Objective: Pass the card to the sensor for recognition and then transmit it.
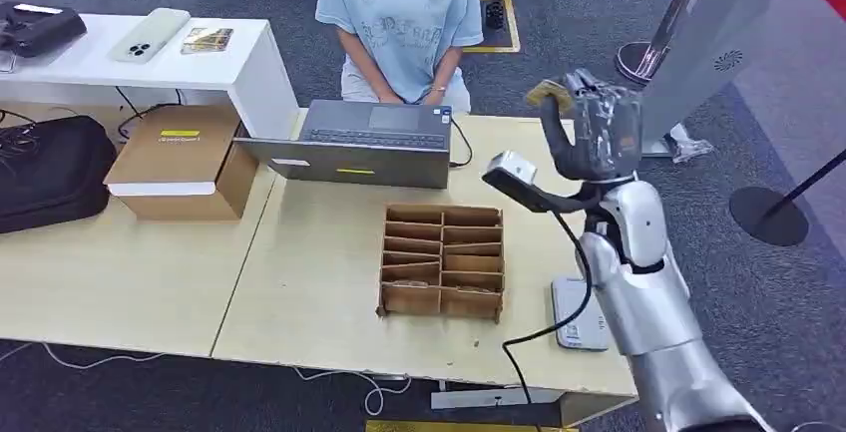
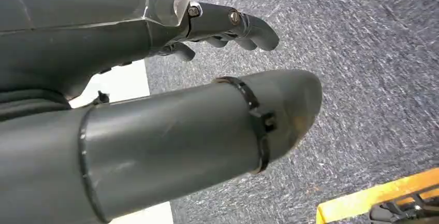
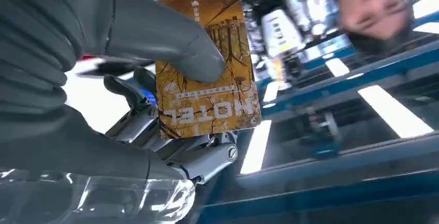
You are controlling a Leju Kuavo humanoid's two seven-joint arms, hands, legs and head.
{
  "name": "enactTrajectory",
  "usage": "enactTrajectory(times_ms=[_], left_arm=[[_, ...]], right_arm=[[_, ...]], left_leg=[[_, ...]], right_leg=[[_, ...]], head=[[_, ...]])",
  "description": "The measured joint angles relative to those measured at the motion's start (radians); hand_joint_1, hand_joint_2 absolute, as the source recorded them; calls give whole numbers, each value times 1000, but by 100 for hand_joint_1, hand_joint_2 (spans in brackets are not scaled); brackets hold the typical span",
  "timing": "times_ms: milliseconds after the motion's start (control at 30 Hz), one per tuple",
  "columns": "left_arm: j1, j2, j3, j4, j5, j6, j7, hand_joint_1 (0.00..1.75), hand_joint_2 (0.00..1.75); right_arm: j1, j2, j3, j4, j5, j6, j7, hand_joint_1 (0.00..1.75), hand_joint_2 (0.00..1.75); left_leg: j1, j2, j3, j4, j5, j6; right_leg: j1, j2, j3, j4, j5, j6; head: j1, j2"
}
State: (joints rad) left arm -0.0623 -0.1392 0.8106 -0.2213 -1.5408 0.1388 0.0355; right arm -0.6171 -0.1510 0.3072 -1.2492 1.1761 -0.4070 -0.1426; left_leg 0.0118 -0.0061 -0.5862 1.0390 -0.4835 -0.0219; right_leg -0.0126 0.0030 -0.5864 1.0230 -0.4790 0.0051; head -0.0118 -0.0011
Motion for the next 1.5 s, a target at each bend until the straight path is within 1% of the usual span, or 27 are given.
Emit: enactTrajectory(times_ms=[100, 233, 367, 500, 633, 733, 867, 1133, 1500], left_arm=[[0, 0, -5, 0, 0, -4, -3, 0, 0], [-2, 2, -8, 0, 0, -7, -3, 0, 0], [-7, 3, -15, 0, 0, -20, -3, 0, 0], [-11, 5, -15, 0, 2, -26, 2, 0, 0], [-10, 8, -15, 0, 4, -24, 2, 0, 0], [-9, 8, -15, 0, 6, -24, 2, 0, 0], [-9, 8, -15, 0, 6, -24, 3, 0, 0], [-9, 8, -15, 0, 5, -24, 3, 0, 0], [-9, 9, -16, 0, 3, -24, 3, 0, 0]], right_arm=[[-130, 37, 69, 127, 11, 38, 17, 175, 175], [-292, 102, 129, 305, 29, 71, 50, 175, 175], [-427, 169, 161, 466, 37, 85, 90, 175, 175], [-526, 232, 167, 618, 25, 159, 117, 175, 175], [-583, 277, 177, 718, 37, 244, 158, 175, 175], [-614, 294, 180, 776, 28, 324, 199, 175, 175], [-638, 301, 180, 830, 17, 379, 214, 175, 175], [-648, 301, 180, 880, 14, 406, 224, 175, 175], [-652, 300, 168, 899, -20, 404, 219, 175, 175]], left_leg=[[0, -1, -1, 0, 0, 0], [0, -1, 0, 0, 1, -1], [1, -1, -1, 0, 1, -1], [0, -1, -1, 0, 1, -1], [0, -1, -1, 0, 1, -1], [0, -2, -1, 0, 1, -1], [0, -2, -1, 0, 1, -1], [0, -2, -1, 0, 1, -1], [0, -2, -1, 0, 1, -1]], right_leg=[[0, 0, 0, 0, 1, -1], [0, 0, -1, 1, 1, -1], [0, 0, -1, 1, 1, -1], [0, 0, -1, 1, 1, -1], [0, -1, -1, 0, 1, -1], [0, -1, -1, 0, 1, -1], [0, -1, -1, 0, 1, -1], [0, -1, -1, 0, 1, -1], [0, -1, -1, 0, 1, -1]], head=[[1, 0], [0, 0], [0, 0], [1, 0], [1, 0], [0, 0], [0, 0], [0, 0], [0, 0]])
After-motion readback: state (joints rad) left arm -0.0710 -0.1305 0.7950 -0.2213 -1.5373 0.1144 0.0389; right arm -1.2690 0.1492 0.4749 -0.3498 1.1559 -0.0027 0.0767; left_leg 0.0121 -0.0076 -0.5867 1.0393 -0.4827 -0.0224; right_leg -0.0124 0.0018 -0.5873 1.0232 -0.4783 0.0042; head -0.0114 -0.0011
